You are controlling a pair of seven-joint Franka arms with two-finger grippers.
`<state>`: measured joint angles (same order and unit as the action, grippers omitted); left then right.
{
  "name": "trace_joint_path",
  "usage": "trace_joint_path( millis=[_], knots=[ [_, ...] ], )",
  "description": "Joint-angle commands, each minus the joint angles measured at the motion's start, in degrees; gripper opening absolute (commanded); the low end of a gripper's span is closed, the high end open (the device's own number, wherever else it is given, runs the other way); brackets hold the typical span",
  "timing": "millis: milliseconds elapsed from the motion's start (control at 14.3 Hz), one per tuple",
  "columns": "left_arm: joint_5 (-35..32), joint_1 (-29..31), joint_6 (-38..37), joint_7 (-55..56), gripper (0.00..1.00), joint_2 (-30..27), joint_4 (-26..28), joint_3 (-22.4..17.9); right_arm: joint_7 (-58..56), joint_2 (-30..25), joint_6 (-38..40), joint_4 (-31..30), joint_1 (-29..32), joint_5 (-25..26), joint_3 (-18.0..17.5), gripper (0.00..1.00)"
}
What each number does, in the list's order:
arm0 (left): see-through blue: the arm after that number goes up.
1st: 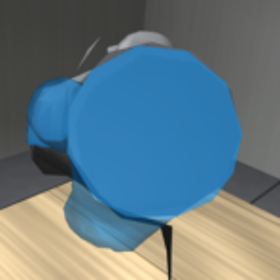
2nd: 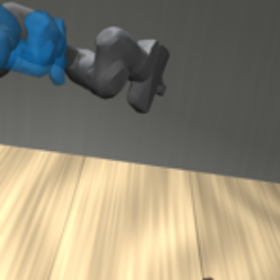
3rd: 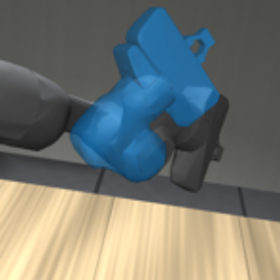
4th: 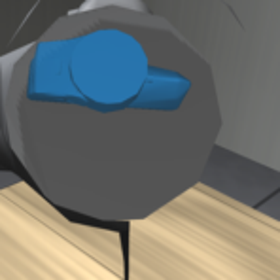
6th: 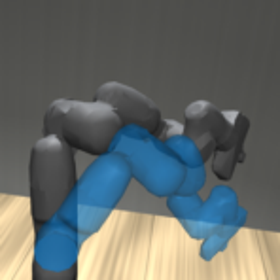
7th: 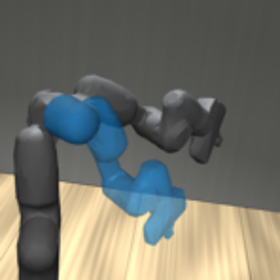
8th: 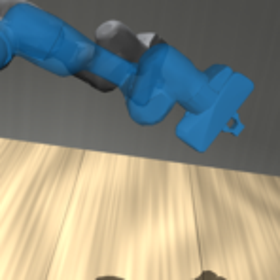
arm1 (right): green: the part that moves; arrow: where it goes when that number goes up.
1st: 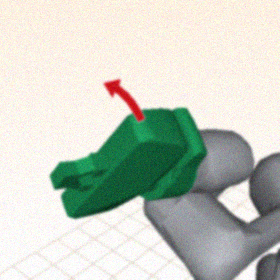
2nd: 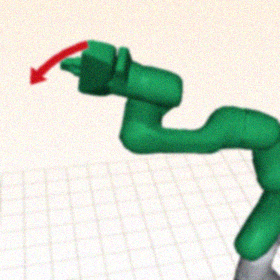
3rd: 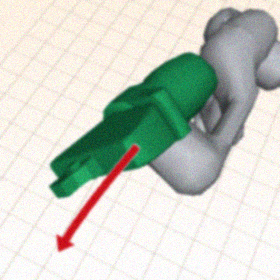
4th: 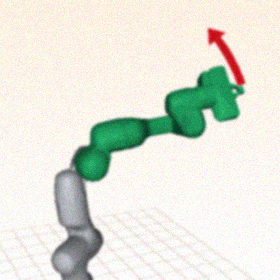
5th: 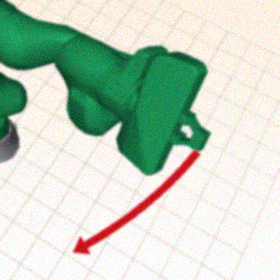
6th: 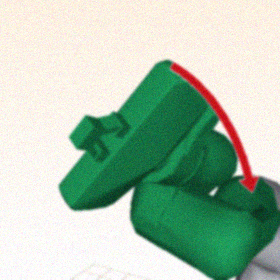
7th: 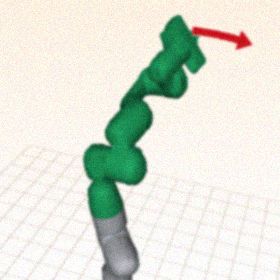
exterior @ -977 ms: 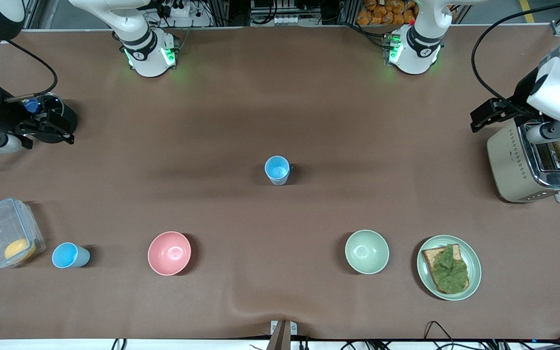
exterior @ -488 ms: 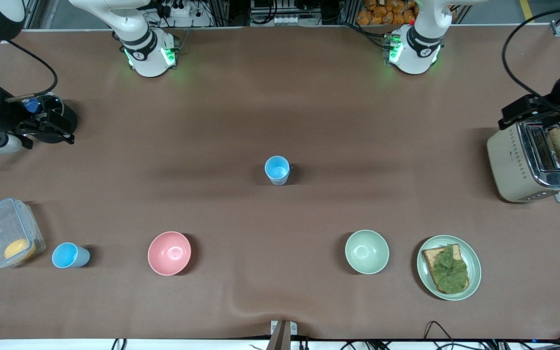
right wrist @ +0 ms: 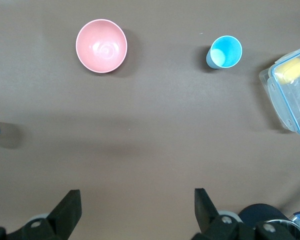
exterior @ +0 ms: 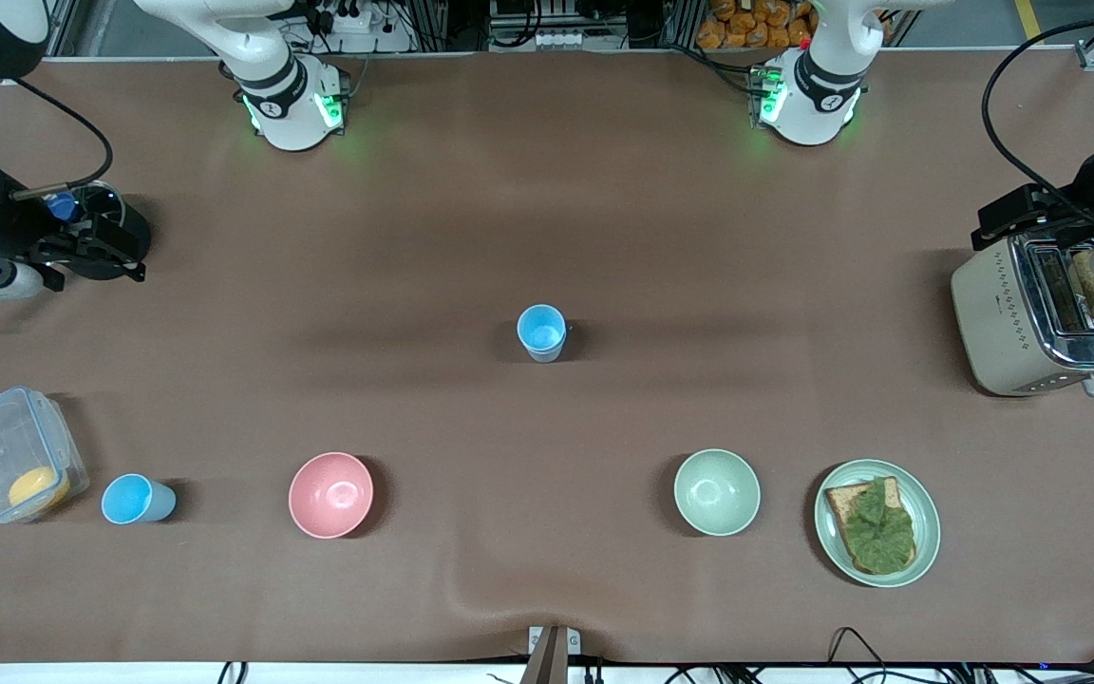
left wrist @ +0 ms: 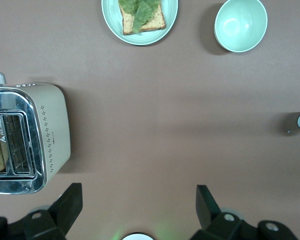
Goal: Stack blue cups with both arms
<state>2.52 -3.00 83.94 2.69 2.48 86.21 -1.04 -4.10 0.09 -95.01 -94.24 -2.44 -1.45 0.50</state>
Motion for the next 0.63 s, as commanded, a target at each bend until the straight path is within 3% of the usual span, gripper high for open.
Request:
trace_joint_path(
  millis=[0,558],
  knots=[
    [0.7,-0.2,-0.6,0.2,1.00,0.0,0.0,0.2,0.3,-0.5,0.5,0.0,0.3,0.0,-0.3,1.00],
    [0.7,-0.1,-0.4,0.4,1.00,1.3,-1.4,0.9,0.3,-0.5,0.5,0.1,0.2,0.0,-0.3,1.00]
  ],
)
